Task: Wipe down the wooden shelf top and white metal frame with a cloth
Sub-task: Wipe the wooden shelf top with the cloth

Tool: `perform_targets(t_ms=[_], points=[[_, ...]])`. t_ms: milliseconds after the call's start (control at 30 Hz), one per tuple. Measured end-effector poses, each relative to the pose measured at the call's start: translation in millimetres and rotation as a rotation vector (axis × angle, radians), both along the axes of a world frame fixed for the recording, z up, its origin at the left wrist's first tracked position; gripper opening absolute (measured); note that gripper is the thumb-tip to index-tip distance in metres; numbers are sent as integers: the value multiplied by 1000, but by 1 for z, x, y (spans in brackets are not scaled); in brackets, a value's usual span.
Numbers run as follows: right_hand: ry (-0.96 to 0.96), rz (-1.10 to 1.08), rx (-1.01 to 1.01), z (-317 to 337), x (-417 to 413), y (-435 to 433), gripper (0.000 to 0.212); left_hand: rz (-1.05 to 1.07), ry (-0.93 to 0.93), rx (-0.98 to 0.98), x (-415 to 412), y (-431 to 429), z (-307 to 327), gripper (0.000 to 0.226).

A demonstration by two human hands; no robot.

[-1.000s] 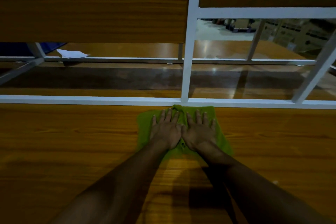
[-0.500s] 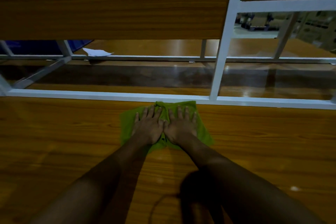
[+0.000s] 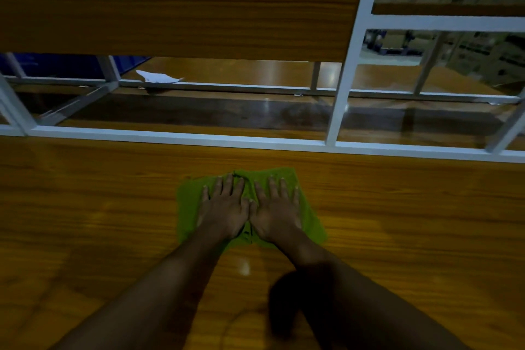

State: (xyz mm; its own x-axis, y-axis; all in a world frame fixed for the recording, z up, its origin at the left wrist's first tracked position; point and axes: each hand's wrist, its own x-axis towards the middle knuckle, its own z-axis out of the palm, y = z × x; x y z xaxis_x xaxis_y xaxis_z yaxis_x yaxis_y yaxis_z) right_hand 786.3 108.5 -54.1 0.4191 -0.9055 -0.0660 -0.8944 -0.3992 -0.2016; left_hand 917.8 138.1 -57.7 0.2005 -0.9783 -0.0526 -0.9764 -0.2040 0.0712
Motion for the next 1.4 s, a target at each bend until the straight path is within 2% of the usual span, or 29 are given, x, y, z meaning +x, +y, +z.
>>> perform_targets(t_ms=[367,500,633,800,1033,1400], points=[[16,-73,-52,-4,-84,45,65,-42,33,-23,-85,39,-2,65],[29,-158,-36,-7,-132,41,61,-93,81,-7,-135,32,0,64],[33,-227,-55,-10,-177,33,67,-158,94,-3,-180,16,5,62],[24,-273,-29,-6,-211,11,59,-218,93,19,-213,-14,6,60],[51,-340,-8,-6,-216,-41,61,-308,92,-18,-217,-56,2,60],[60,-322,-46,-5,-181,-91,68,-233,98,-34,-173,-111,0,63]])
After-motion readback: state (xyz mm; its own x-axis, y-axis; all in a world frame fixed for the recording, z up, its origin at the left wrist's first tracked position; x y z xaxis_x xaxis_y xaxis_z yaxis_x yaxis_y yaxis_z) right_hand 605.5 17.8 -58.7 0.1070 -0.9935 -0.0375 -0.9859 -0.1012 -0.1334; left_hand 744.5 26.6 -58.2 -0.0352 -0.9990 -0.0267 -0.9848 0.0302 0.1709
